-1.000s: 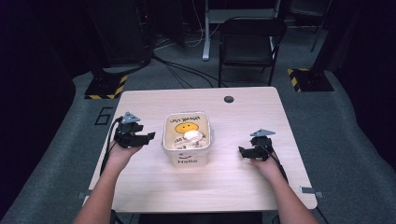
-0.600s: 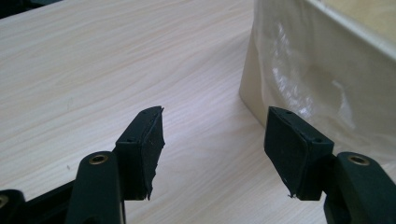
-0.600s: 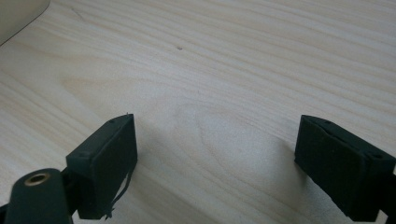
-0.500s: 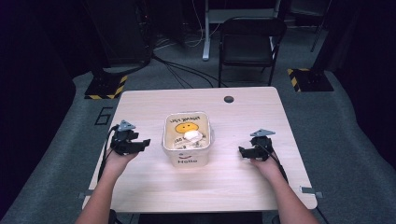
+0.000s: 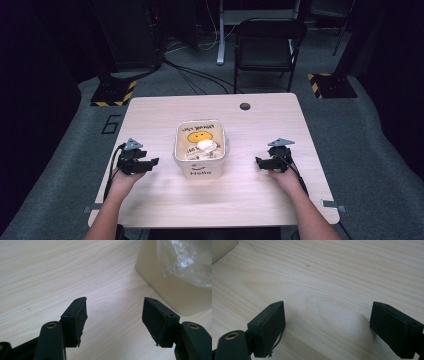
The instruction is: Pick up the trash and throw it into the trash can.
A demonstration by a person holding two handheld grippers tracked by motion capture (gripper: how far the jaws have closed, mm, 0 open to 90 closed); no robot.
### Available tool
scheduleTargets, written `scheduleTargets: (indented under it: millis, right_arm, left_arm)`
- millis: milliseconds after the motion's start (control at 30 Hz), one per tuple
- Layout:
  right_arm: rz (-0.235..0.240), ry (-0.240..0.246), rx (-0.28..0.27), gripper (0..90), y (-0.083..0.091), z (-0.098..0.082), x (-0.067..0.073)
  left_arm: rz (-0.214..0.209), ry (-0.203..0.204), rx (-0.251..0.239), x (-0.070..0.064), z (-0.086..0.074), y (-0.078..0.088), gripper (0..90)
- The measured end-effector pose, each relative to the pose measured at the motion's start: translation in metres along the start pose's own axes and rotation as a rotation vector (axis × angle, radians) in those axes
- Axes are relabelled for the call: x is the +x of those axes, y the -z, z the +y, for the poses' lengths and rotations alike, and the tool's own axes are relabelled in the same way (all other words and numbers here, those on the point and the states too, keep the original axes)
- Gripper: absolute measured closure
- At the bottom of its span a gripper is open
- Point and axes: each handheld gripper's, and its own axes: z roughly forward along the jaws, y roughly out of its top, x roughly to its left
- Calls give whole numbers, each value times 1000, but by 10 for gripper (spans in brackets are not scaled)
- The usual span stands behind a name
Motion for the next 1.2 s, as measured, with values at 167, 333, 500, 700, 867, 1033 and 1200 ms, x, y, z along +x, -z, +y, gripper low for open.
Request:
scheduleTargets:
  millis: [167, 333, 500, 700, 867, 1033, 1200]
  right_arm:
    - [0, 0, 0, 120, 0, 0, 0]
    - [-1, 0, 0, 120, 0, 0, 0]
    - [-1, 0, 0, 121, 0, 0, 0]
    - [-1, 0, 0, 121, 0, 0, 0]
    - [-1, -1, 0, 120, 0, 0, 0]
    - [-1, -2, 1, 121, 0, 0, 0]
    - [-2, -4, 4, 121, 1, 0, 1]
  left_arm:
    - [-6, 10, 9, 5, -11, -5, 362]
    - [-8, 18, 6, 9, -21, -6, 357]
    - [-9, 34, 9, 13, -32, -8, 354]
    - [6, 42, 16, 19, -38, -9, 348]
    - [6, 77, 16, 25, -46, -9, 342]
    - [15, 105, 38, 32, -52, -13, 337]
    - [40, 144, 63, 39, -55, -15, 318]
